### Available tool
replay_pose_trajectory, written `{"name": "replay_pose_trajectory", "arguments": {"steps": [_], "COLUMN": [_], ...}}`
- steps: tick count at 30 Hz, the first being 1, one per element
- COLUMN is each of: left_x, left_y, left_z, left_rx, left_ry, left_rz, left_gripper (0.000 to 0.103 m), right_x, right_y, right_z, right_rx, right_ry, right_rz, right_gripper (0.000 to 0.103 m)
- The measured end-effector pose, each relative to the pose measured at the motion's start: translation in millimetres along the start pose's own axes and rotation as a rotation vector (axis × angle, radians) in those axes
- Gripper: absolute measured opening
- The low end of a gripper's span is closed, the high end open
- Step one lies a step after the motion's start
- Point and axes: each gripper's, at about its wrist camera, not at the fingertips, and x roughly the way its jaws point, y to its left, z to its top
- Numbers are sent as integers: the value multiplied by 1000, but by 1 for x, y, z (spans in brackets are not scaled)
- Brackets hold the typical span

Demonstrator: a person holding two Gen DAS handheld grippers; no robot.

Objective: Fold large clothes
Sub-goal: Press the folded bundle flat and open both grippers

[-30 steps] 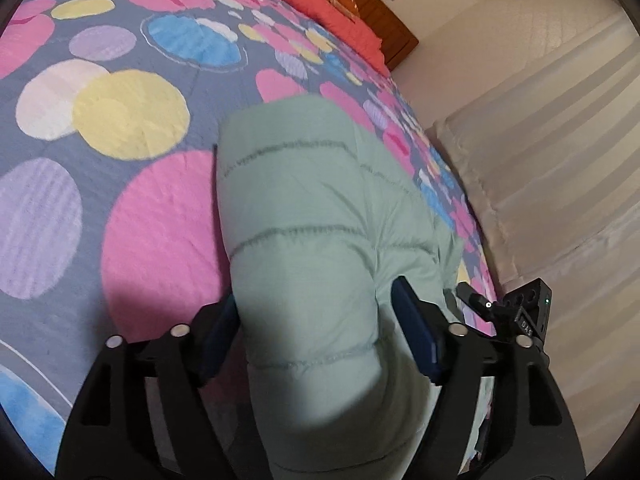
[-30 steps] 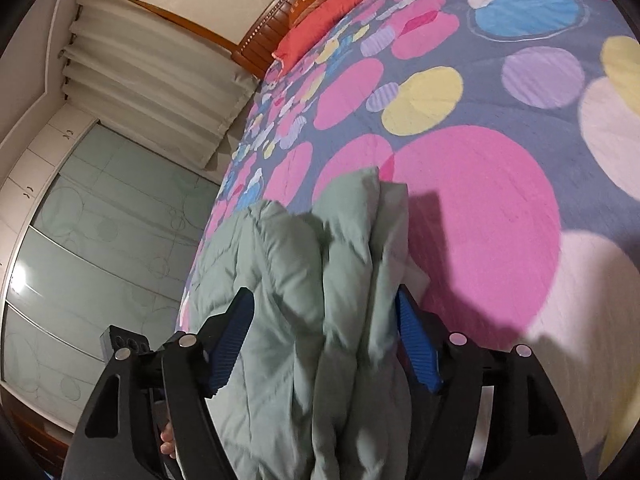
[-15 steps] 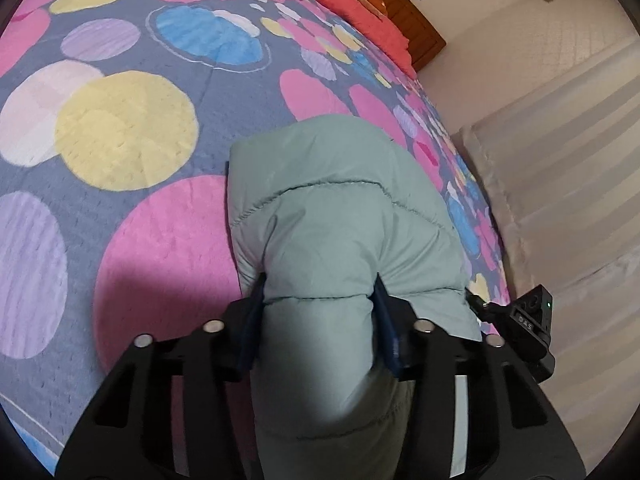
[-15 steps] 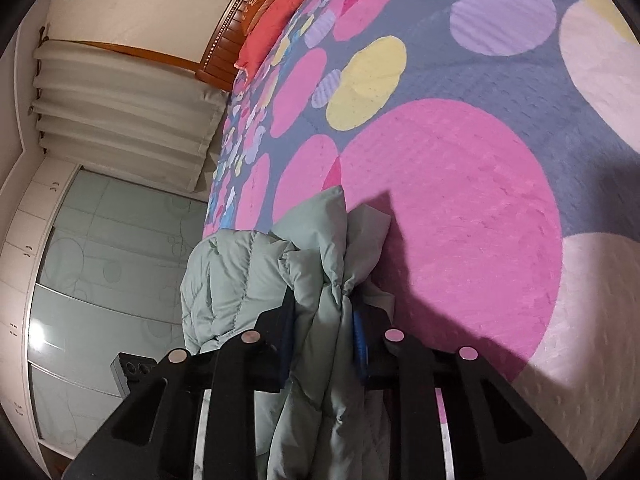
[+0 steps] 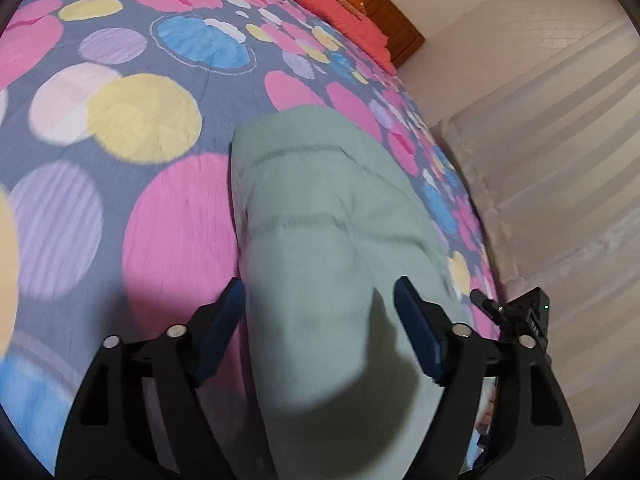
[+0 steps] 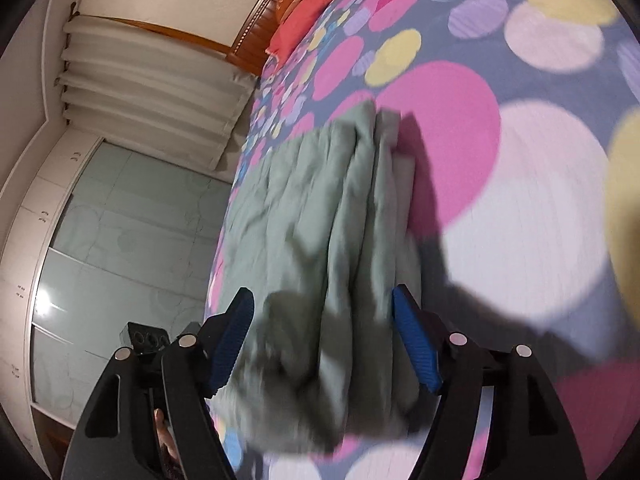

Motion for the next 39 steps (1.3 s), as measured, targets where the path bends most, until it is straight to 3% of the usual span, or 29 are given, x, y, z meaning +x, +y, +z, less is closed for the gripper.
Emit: {"name": "replay_pose_trajectory", "arguments": {"steps": [8,10,11,12,15,20,25,32,39], "left_x": [-24,-23,-21,-20,-17,-15,-16,-22,-25], "left_y": [-13,-11,-9,-5,0,-8,-13,-20,-21], "left_z": [-58,-63,-64,-64,-64,-68,-69,-74,-78], "left_rx": [6,8,-2,-26,-52,9,31,56,63], "left_ry": [34,32,33,35,49,45,35,5,-1], "left_rz": [-53,-42,-36,-41,-28,30,61,102,137], "left_gripper": [85,84,81,70,50,39,40,51,68], "right_x": [-3,0,3,4,9,10,8,-8,-20], "right_y": [-10,-15,-19,-22,-28,-27,-27,-23,-22], "right_z": [-30,-31,-32,-32,-34,-38,-39,-40,-45], "right_rx": [50,73,84,94,103,88,96,88,81], "right_ry": [46,54,66,68,70,57,45,16,-8], "right_rz": [32,23,26,36,32,11,20,4,-30], "right_gripper": [70,49,40,34,28,27,33,48,51]}}
